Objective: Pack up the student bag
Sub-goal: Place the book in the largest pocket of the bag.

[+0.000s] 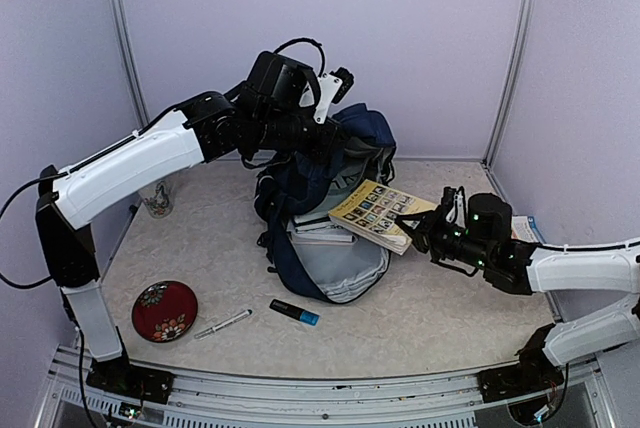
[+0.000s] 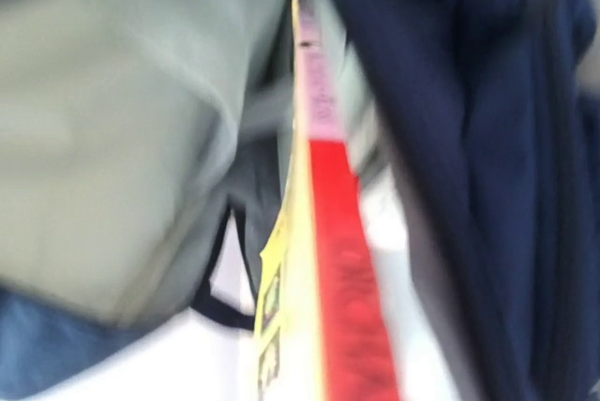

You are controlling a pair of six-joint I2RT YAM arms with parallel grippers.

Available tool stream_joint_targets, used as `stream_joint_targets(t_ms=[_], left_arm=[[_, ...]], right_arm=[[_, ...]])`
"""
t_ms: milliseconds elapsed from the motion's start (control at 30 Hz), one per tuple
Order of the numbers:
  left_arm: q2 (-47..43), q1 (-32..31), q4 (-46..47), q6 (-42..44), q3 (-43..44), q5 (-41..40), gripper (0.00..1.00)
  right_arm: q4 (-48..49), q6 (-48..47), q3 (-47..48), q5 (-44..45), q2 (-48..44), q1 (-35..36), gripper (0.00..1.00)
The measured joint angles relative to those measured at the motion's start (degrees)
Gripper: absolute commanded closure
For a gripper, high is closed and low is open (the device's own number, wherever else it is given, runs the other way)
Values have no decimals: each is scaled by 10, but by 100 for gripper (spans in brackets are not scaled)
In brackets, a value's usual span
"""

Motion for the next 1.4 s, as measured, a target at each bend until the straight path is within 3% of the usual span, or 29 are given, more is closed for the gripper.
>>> stream_joint_targets(t_ms=[167, 333, 467, 800, 1400], left_arm=[[-7, -28, -12, 5, -10, -19, 100], [-7, -51, -22, 14, -12, -49, 100], [-11, -61, -11, 13, -16, -47, 100], [-15, -101, 0, 15, -22, -19, 100], [-15, -110, 29, 0, -21, 44, 100]], right_arm=[[-48, -5, 3, 35, -26, -27, 100], [-170, -60, 50, 78, -63, -24, 100], [-198, -97, 63, 113, -77, -22, 100], [-197, -167, 128, 133, -34, -22, 100], [-68, -120, 137, 128, 59, 8, 100]])
